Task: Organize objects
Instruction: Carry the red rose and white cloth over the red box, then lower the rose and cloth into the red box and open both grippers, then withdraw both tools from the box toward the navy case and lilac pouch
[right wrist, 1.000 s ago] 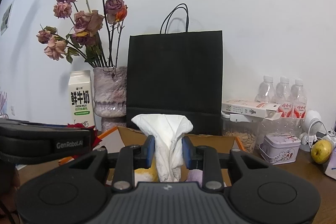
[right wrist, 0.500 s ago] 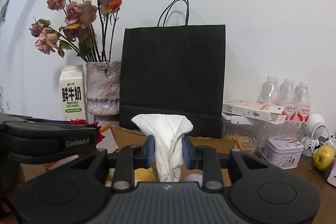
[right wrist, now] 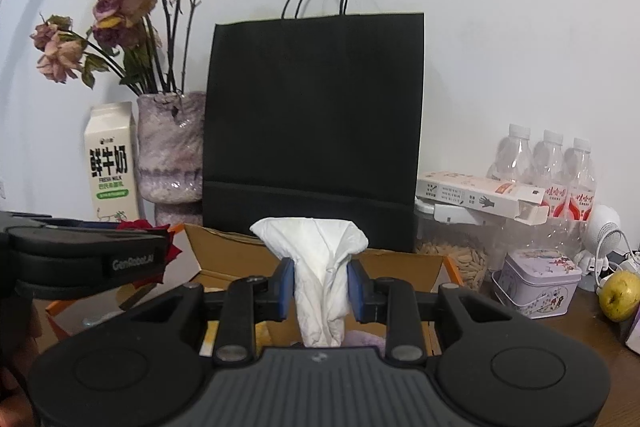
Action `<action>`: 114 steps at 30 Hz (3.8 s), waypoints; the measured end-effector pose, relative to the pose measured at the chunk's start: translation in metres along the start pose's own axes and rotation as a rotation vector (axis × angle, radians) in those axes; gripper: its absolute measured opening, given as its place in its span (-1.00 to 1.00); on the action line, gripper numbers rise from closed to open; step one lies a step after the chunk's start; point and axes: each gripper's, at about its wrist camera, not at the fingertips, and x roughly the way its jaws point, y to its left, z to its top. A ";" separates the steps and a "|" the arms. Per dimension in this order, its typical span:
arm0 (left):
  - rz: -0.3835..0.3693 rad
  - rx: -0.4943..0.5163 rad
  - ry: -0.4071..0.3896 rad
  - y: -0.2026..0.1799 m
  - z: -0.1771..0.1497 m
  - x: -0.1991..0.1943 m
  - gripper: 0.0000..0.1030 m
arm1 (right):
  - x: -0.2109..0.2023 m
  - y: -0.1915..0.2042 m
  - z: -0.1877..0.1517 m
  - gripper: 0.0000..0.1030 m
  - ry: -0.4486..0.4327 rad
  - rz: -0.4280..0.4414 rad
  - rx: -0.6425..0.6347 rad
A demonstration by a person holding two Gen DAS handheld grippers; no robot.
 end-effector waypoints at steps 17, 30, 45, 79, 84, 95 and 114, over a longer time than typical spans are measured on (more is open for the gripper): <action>0.027 -0.010 0.000 0.002 0.001 0.007 1.00 | 0.015 -0.011 -0.007 1.00 0.069 -0.070 0.040; 0.024 0.003 0.012 -0.001 0.000 0.007 1.00 | 0.014 -0.009 -0.008 1.00 0.091 -0.067 0.035; 0.018 0.009 0.038 0.004 -0.004 -0.003 1.00 | 0.007 -0.006 -0.008 1.00 0.102 -0.052 0.026; 0.016 0.002 0.102 0.024 -0.061 -0.102 1.00 | -0.091 0.011 -0.052 1.00 0.126 -0.012 -0.075; 0.016 0.003 0.118 0.026 -0.071 -0.114 1.00 | -0.106 0.013 -0.063 1.00 0.149 -0.008 -0.079; 0.005 0.006 0.151 0.031 -0.095 -0.139 1.00 | -0.134 0.012 -0.082 1.00 0.194 -0.005 -0.077; -0.136 0.084 0.173 0.038 -0.127 -0.180 1.00 | -0.152 0.020 -0.113 1.00 0.302 0.029 -0.115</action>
